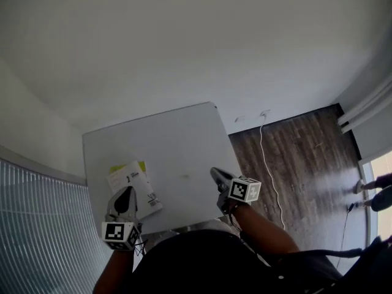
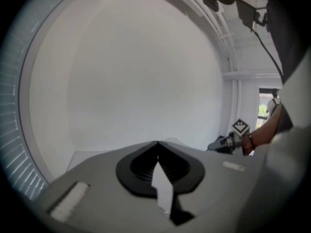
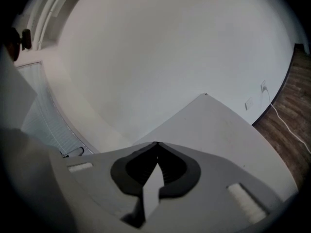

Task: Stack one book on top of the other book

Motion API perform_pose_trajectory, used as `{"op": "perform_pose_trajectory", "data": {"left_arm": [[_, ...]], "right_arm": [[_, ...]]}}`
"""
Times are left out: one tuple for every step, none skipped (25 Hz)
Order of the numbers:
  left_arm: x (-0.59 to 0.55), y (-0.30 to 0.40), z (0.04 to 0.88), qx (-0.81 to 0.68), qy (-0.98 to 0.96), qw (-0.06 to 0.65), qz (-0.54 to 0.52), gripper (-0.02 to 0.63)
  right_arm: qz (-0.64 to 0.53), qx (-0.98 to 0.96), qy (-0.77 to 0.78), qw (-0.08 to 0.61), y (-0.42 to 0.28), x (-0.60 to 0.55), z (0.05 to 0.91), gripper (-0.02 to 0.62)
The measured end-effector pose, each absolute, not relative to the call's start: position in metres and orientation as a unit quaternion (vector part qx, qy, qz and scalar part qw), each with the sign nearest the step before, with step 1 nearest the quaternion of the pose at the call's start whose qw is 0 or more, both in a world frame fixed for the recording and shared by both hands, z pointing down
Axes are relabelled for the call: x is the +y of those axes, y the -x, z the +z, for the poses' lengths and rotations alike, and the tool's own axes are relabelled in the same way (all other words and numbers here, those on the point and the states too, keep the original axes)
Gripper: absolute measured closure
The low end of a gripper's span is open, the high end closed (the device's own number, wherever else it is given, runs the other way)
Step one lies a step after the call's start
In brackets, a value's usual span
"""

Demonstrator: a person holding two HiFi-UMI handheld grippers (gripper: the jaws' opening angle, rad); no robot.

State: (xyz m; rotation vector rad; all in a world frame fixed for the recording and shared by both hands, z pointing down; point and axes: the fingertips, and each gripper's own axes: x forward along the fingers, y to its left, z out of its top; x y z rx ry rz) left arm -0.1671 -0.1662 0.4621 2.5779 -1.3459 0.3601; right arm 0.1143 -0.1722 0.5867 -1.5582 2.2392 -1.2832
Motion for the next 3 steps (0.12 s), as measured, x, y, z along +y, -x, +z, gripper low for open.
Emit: {"op": "perform_pose_trajectory", "data": {"left_arm": [[-0.172,0.166,0.462,-0.449,-0.879,0.102,0.122,0.603],[-0.179,0.164,0.462,-0.441,-0.884,0.097,0.121,0.603],[-0.186,0.162,0.462,-0.432,-0.889,0.092,0.12,0.603]], "right_arm": [[-0.422,0.739,0.521,0.07,-0.115,-0.174,0.584,0.592],[-0.418,0.737,0.526,0.075,-0.117,-0.175,0.583,0.592],[-0.415,0.734,0.531,0.081,-0.118,-0.176,0.581,0.592]]}}
